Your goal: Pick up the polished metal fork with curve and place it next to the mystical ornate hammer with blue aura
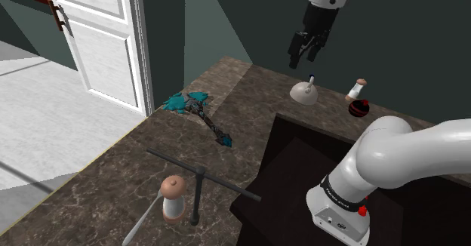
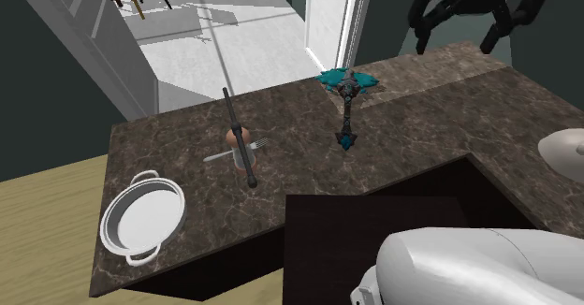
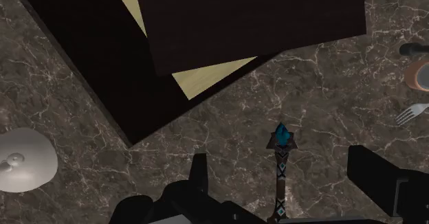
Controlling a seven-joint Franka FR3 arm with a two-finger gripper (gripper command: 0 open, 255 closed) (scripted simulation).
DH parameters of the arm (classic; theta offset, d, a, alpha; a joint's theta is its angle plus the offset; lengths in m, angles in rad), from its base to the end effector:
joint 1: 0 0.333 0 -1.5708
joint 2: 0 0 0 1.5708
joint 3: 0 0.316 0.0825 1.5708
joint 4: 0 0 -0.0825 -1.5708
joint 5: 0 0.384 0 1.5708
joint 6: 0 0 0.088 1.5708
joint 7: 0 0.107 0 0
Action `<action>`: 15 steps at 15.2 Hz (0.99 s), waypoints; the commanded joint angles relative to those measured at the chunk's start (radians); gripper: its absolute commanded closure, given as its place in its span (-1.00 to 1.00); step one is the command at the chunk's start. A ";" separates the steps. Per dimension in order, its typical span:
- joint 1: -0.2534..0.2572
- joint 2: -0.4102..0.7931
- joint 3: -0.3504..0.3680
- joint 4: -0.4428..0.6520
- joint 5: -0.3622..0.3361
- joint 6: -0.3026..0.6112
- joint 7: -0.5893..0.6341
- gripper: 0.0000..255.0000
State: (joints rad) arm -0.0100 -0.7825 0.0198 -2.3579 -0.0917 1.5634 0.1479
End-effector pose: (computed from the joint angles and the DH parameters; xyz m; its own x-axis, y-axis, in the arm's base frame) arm 0.3068 -0.0050 0.5885 0.9897 -0.1434 0.0036 -0.1429 -0.9840 0.1061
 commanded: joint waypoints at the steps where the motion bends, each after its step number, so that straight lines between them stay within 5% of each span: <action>1: 0.000 0.000 0.000 0.000 0.000 0.000 0.000 -1.00; 15: 0.033 -0.002 0.308 -0.302 0.246 0.311 0.513 -1.00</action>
State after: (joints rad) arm 0.0207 -0.7908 0.3055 -2.6423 0.1365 1.8466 0.6236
